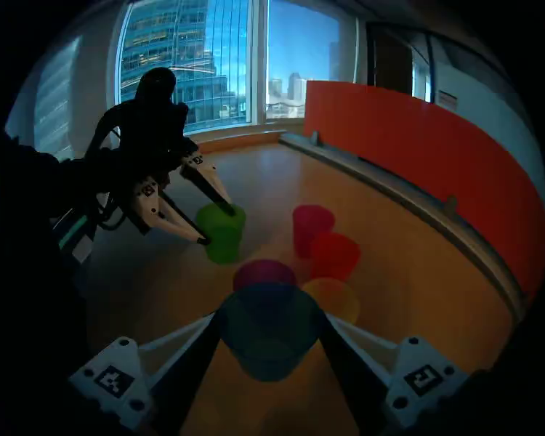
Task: Pour water
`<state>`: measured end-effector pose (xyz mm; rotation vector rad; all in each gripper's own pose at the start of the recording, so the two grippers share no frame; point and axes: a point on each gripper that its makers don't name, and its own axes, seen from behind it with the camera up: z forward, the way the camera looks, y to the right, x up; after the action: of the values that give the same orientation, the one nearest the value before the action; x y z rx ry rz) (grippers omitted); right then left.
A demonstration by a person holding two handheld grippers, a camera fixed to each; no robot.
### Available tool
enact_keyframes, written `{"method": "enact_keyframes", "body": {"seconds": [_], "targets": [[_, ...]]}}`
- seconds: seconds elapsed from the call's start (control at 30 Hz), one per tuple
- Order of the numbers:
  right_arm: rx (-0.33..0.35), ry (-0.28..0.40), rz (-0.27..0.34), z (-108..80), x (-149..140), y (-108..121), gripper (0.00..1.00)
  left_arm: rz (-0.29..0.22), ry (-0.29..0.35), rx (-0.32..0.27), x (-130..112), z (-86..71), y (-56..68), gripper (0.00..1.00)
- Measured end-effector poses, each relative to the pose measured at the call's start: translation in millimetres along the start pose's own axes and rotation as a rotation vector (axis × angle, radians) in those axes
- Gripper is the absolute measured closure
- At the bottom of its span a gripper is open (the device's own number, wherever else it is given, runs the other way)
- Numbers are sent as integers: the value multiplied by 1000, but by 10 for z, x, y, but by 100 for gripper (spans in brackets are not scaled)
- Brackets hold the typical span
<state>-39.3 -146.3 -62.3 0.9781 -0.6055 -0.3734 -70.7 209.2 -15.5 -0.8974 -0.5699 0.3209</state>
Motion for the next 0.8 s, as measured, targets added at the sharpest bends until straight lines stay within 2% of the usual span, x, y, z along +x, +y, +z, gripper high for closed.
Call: {"method": "enact_keyframes", "body": {"seconds": [0.37, 0.8], "targets": [[5, -19, 1, 87, -105, -4, 6, 4, -13, 0, -85, 106, -12, 13], [6, -26, 4, 113, -178, -26, 6, -5, -22, -3, -165, 144, 16, 13]]}}
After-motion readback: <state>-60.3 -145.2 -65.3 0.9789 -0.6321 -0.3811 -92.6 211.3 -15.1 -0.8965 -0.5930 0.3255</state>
